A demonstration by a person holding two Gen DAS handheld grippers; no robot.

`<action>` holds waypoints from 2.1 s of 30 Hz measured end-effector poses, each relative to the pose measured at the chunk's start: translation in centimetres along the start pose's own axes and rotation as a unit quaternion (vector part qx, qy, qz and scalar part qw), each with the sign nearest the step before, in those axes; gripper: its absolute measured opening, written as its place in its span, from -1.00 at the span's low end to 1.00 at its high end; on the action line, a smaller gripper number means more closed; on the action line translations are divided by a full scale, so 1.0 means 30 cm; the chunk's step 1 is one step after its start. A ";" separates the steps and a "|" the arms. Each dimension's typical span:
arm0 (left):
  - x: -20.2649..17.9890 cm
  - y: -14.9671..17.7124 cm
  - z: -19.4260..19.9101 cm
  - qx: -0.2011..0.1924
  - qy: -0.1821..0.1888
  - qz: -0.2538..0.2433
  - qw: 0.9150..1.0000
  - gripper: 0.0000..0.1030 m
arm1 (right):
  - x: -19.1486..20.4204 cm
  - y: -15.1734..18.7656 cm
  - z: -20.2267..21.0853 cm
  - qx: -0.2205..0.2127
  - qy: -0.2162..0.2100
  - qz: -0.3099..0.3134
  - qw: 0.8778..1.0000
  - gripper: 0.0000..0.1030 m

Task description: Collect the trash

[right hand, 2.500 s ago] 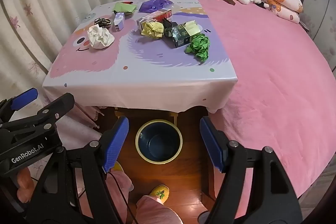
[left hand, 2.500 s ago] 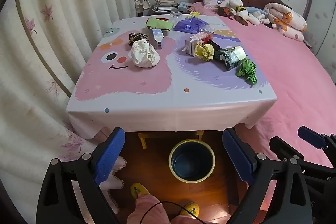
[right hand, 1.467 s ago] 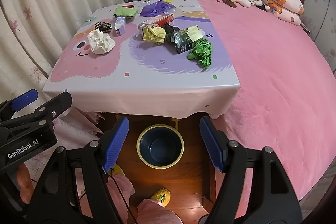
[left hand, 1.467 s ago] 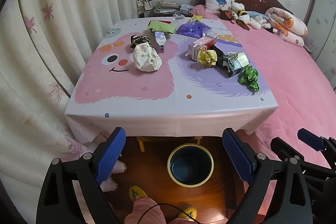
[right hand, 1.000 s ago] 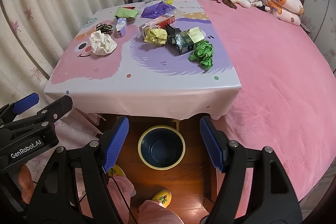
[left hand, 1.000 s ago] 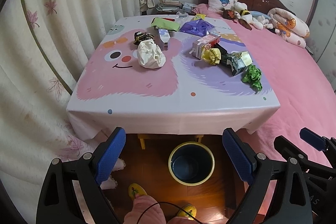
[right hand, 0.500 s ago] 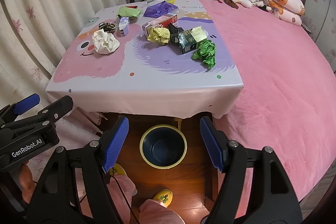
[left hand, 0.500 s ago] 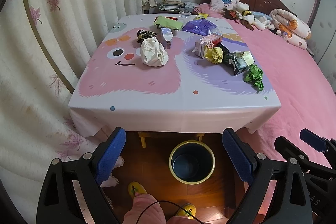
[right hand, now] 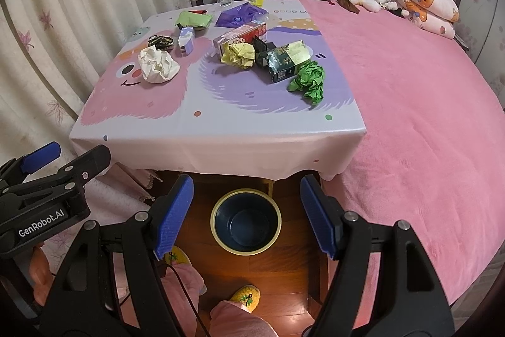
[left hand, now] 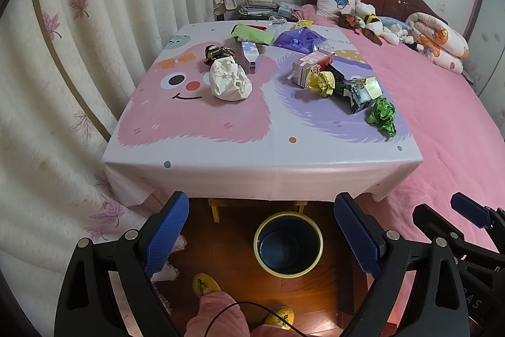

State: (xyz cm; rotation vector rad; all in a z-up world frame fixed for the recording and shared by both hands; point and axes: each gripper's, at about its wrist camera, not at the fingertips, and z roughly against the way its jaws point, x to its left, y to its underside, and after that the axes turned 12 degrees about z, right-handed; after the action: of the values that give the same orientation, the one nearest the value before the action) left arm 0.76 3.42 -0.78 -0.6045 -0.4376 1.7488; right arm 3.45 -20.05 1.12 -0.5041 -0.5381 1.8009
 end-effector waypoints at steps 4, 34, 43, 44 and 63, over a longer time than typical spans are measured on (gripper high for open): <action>0.002 -0.001 0.000 0.001 0.000 0.000 1.000 0.84 | 0.000 0.000 0.001 0.000 0.000 -0.001 1.000 0.33; 0.358 -0.636 -0.103 -0.020 -0.055 -0.010 0.998 0.84 | 0.018 -0.376 -0.158 -0.034 -0.029 0.002 0.999 0.32; 0.498 -0.925 -0.378 0.029 -0.022 -0.041 0.998 0.84 | 0.183 -0.704 -0.414 0.006 -0.082 -0.022 0.996 0.33; 0.500 -0.939 -0.400 0.031 -0.019 -0.045 0.998 0.84 | 0.207 -0.742 -0.452 0.012 -0.083 -0.025 0.996 0.33; 0.508 -1.171 -0.924 0.117 0.048 -0.085 0.988 0.84 | 0.380 -0.938 -1.077 0.091 -0.111 -0.094 0.985 0.45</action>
State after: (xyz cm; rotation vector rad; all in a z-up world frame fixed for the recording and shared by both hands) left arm 41.78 26.53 -5.00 -0.4668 -0.2072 1.5723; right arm 40.69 1.77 -9.02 -0.1231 -0.5463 1.7132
